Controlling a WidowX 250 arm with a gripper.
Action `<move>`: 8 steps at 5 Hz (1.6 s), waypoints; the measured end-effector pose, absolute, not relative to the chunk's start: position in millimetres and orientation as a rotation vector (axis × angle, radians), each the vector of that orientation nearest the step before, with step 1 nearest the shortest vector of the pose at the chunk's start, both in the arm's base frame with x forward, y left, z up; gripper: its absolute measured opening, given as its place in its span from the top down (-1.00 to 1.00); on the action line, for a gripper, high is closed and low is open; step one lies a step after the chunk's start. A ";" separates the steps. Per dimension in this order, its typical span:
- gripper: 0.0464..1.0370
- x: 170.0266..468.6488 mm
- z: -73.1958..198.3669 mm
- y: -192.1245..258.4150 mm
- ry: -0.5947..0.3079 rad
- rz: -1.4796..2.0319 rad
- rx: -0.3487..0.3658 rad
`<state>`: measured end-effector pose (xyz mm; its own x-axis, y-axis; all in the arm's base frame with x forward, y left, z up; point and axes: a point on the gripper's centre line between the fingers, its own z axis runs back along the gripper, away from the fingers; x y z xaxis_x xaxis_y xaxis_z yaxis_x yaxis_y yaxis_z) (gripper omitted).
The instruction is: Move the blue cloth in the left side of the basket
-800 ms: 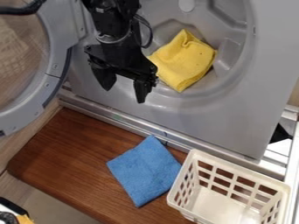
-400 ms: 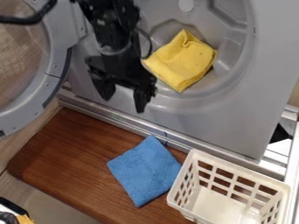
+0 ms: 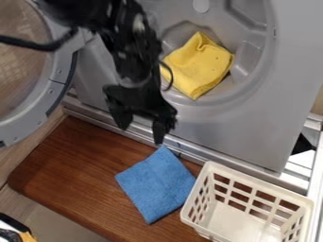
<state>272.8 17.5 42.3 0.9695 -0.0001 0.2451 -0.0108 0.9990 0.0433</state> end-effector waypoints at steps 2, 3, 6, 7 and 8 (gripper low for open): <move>-0.93 279.3 -12.5 12.8 -0.213 -0.014 0.040; -0.93 279.3 -35.1 8.0 -0.198 -0.024 0.034; -0.93 270.2 -75.7 4.5 -0.141 -0.095 0.026; -0.93 274.0 -78.1 5.0 -0.159 -0.091 0.012; -0.93 273.9 -78.3 8.7 -0.163 -0.086 0.017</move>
